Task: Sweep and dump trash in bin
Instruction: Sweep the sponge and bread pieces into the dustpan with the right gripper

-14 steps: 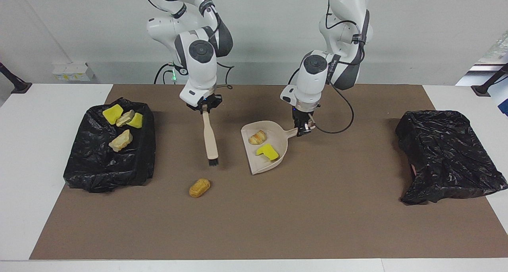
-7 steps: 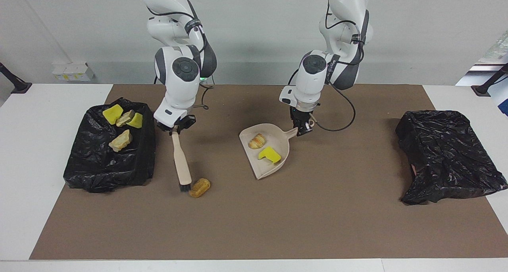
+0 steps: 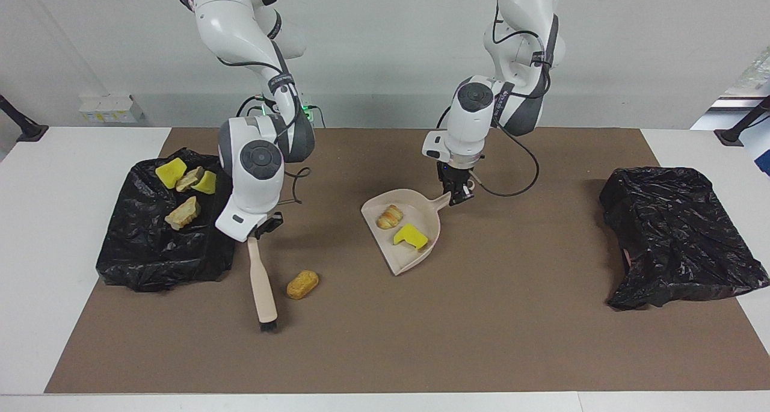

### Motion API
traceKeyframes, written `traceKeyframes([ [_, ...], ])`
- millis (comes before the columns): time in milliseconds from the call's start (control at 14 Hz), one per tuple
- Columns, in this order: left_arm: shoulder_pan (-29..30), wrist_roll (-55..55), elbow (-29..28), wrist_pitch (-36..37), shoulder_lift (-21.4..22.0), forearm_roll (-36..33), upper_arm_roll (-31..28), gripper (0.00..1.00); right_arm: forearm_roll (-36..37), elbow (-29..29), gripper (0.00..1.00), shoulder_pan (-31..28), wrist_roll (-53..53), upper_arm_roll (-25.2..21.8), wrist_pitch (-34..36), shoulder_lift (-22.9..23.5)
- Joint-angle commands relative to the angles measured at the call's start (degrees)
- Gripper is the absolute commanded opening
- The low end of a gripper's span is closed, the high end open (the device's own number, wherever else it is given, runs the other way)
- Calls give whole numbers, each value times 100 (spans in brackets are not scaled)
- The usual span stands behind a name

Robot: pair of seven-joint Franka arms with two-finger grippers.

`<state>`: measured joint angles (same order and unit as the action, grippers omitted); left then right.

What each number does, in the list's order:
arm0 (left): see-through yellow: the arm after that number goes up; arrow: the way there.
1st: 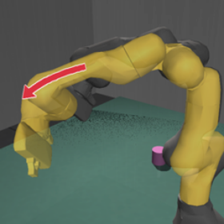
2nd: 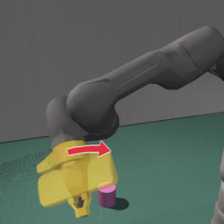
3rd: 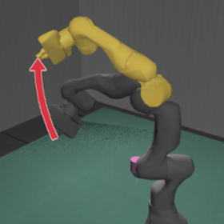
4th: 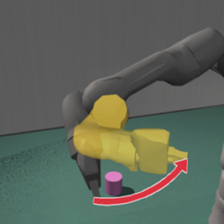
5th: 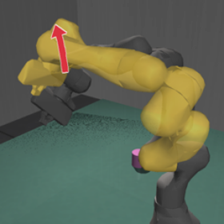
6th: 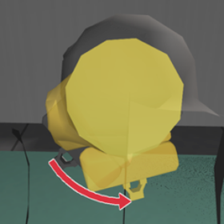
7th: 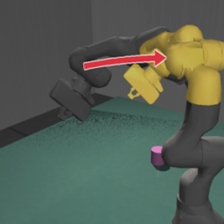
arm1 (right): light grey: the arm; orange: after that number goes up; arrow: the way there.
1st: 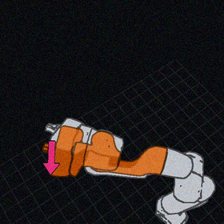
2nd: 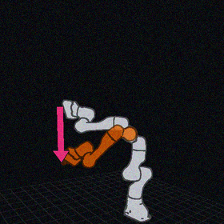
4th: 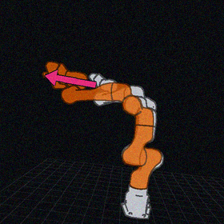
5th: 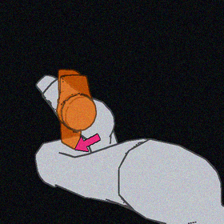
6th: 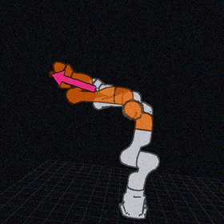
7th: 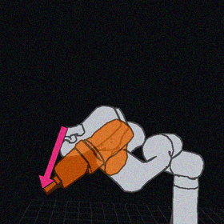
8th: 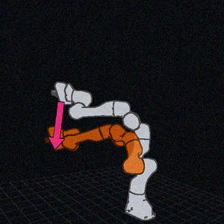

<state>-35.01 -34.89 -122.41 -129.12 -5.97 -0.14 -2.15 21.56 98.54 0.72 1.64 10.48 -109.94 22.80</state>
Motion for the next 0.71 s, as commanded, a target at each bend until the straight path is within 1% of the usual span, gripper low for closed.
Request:
traceKeyframes([
  [0,-119,211,-46,106,44,-12,-83,0,-642,-107,0,-2,-112,68,218,-3],
  [71,-128,220,-54,123,52,-12,-83,0,-757,-107,0,42,-111,94,376,-12],
  [285,-128,220,-72,220,79,-12,-83,0,-1459,-46,0,200,-50,392,649,-82],
  [356,-128,220,-72,255,88,-12,-83,0,-2009,-2,0,209,-41,524,676,-117],
  [427,-128,211,-89,264,96,-12,-83,0,-2746,60,0,227,142,612,650,-161],
  [498,-128,211,-90,316,105,-21,-83,0,-3267,69,0,314,483,622,667,-179],
  [570,-128,202,-90,325,105,-21,-83,0,-3602,69,0,410,756,622,702,-205],
  [641,-128,167,-90,326,105,-21,-83,0,-3675,69,0,446,767,622,772,-258],
])
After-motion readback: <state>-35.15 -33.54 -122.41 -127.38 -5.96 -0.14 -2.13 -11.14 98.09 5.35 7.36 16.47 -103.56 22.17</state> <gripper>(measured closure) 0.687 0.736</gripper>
